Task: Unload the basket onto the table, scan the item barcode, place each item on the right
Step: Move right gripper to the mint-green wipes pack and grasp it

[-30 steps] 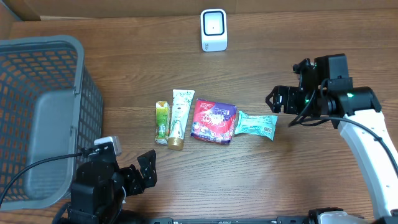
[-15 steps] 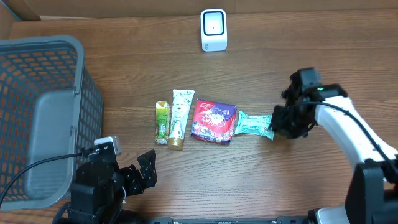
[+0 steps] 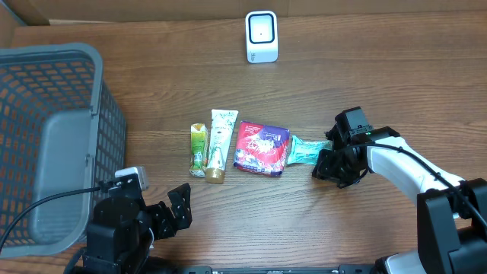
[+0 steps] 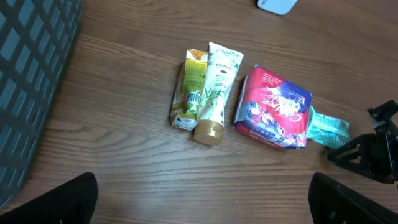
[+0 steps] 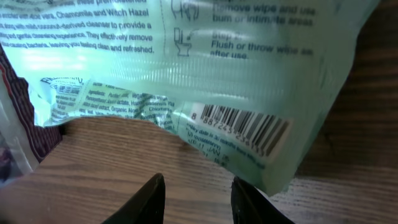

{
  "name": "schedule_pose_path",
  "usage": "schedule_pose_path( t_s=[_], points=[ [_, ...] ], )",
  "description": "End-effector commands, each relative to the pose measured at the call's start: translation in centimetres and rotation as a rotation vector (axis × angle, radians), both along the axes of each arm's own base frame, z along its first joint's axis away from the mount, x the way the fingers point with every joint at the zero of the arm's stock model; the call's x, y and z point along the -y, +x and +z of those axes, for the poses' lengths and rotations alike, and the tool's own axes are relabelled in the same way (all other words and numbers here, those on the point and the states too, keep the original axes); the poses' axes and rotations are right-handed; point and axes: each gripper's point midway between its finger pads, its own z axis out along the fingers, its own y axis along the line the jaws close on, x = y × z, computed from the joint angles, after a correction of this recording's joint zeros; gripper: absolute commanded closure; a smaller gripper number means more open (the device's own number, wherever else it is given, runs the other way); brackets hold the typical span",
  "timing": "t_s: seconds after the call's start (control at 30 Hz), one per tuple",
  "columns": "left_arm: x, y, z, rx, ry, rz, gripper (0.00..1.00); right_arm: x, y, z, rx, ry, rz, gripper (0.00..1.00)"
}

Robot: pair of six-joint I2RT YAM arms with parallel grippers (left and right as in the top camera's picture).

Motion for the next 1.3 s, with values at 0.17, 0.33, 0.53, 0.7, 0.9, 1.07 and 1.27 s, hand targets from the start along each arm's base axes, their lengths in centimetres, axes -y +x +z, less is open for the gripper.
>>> schedule_pose_path(
  t_s=[0.17, 0.33, 0.53, 0.7, 0.9, 1.07, 1.27],
  points=[
    [-0.3, 0.0, -0.3, -0.001, 0.013, 0.011, 0.0, 5.1, 3.9, -0.8, 0.149, -0.298, -0.225, 0.62],
    [-0.3, 0.0, -0.3, -0.001, 0.014, 0.011, 0.01, 5.5, 7.2, 0.0, 0.269, -0.272, -0.313, 0.57],
    [-0.3, 0.0, -0.3, -0.002, 0.014, 0.011, 0.0, 6.4, 11.2, 1.6, 0.414, -0.222, -0.385, 0.52],
    [-0.3, 0.0, -0.3, -0.001, 0.013, 0.011, 0.0, 4.8, 11.5, 2.8, 0.386, -0.098, -0.328, 0.5],
    [-0.3, 0.0, -0.3, -0.001, 0.014, 0.011, 0.0, 3.9, 7.9, 4.4, 0.141, -0.012, -0.307, 0.28],
    [-0.3, 0.0, -0.3, -0.001, 0.014, 0.011, 0.0, 2.9, 5.8, 4.2, 0.025, 0.057, -0.331, 0.14],
    [-0.3, 0.0, -0.3, -0.001, 0.013, 0.011, 0.0, 2.4, 4.1, 1.7, -0.089, 0.075, -0.444, 0.13]
  ],
)
